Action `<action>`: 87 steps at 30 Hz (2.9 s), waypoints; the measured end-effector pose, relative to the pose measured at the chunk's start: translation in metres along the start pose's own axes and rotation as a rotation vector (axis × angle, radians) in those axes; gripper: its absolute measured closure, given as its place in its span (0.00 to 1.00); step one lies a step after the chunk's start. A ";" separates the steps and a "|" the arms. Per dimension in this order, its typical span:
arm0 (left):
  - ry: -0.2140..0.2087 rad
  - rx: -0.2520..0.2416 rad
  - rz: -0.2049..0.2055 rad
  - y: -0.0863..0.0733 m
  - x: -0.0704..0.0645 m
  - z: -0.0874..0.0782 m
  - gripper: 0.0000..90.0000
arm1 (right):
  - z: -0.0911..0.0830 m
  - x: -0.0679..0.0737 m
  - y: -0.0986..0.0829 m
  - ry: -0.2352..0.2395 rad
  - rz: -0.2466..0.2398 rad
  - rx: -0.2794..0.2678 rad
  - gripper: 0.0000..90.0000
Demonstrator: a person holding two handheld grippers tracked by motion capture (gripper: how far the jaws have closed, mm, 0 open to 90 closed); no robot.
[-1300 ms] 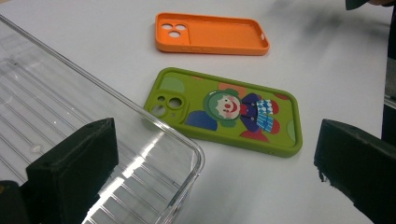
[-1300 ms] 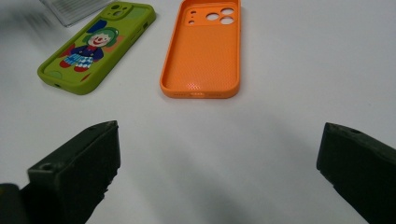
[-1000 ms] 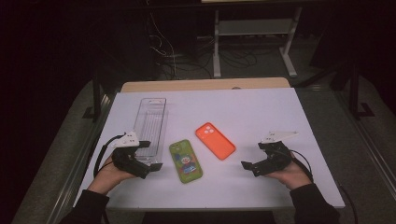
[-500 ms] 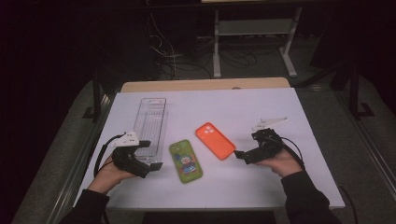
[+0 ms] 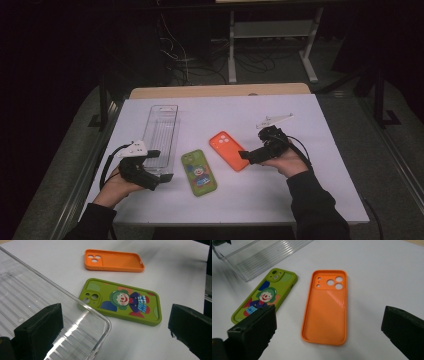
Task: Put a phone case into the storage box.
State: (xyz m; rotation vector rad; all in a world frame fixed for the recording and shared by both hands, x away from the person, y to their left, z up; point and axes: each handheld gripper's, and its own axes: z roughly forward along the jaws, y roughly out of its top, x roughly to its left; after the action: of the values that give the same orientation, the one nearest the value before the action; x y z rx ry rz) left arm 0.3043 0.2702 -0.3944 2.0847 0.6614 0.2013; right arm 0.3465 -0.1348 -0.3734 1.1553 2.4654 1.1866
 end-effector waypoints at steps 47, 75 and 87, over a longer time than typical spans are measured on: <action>-0.006 -0.018 -0.023 0.000 -0.001 -0.001 0.00 | 0.090 0.008 0.039 -0.097 0.002 0.179 0.00; -0.007 -0.022 -0.039 -0.001 -0.001 -0.001 0.00 | 0.118 0.012 0.014 -0.134 -0.027 0.277 0.13; -0.006 -0.016 -0.038 -0.001 -0.001 -0.001 0.00 | 0.117 0.013 0.012 -0.146 -0.038 0.274 0.15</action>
State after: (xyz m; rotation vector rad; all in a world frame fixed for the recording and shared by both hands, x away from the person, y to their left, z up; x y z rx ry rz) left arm 0.3026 0.2708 -0.3949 2.0551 0.6938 0.1784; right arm 0.3973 -0.0512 -0.4406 1.2061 2.5800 0.7409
